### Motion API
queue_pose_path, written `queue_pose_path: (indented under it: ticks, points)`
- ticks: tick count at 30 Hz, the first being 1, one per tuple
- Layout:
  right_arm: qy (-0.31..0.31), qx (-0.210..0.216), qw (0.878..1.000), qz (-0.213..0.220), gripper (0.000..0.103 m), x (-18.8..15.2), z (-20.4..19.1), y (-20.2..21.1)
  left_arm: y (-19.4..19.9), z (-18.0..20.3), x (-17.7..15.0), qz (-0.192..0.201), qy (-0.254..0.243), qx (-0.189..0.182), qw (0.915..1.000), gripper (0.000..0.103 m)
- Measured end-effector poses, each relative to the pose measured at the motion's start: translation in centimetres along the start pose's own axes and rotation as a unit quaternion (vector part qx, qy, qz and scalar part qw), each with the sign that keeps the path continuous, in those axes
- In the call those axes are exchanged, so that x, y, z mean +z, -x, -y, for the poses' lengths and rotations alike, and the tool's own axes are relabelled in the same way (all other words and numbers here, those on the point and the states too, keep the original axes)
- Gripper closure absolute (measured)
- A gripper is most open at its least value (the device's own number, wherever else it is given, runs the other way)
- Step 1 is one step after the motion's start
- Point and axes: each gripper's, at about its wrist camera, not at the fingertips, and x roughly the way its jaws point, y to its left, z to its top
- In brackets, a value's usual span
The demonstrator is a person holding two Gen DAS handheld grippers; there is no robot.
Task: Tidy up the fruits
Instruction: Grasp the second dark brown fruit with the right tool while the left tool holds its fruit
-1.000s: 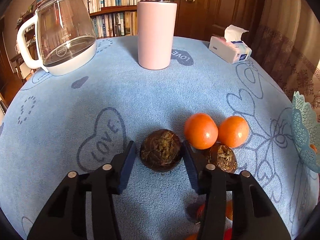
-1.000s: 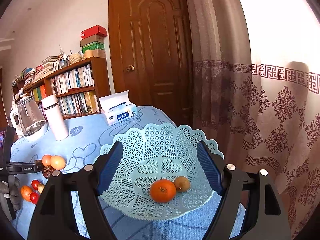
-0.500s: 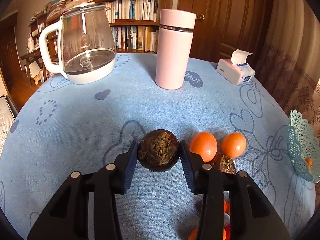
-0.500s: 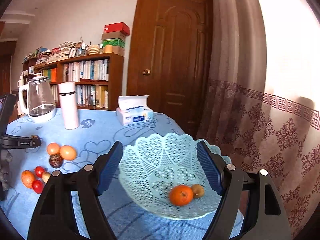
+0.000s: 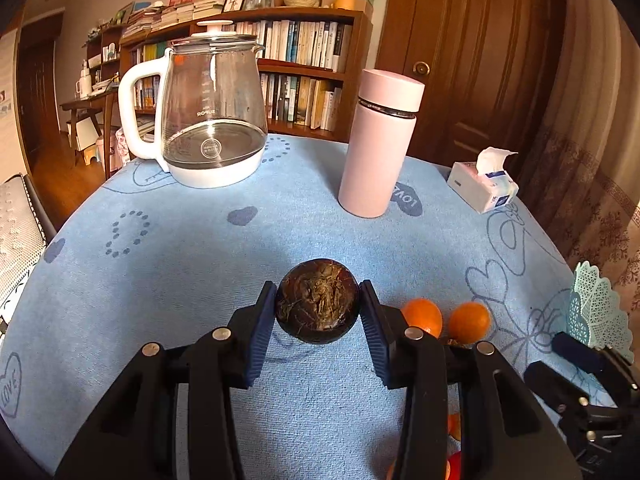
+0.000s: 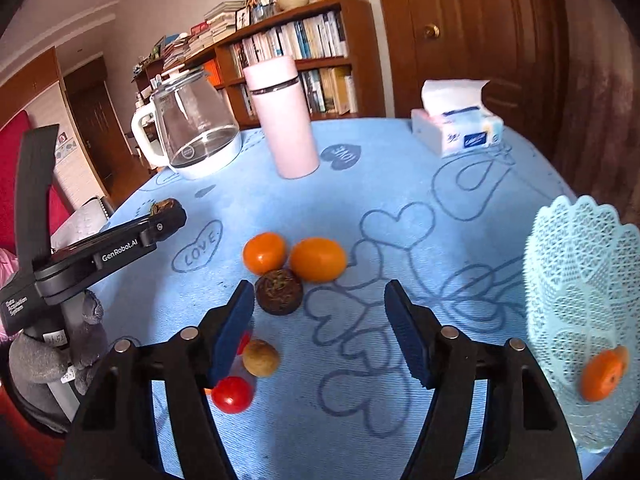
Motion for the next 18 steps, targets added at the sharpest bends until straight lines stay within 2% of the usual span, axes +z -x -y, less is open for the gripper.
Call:
queue_pose_path:
  ticks: [5, 12, 18]
  points:
    - [-0.013, 0.023, 0.999, -0.046, 0.045, 0.3, -1.3, -3.5, 0.1, -0.4, 0.0, 0.002, 0.010, 0.001, 0.9999, 0.061]
    - [0.001, 0.007, 0.997, -0.080, 0.048, 0.6, -2.7, -6.7, 0.1, -0.6, 0.1, 0.002, 0.018, 0.001, 0.9998, 0.061]
    - [0.012, -0.014, 0.996, -0.086, 0.057, 0.5, -3.0, -7.6, 0.1, -0.6, 0.0, 0.002, 0.017, 0.000, 0.9998, 0.061]
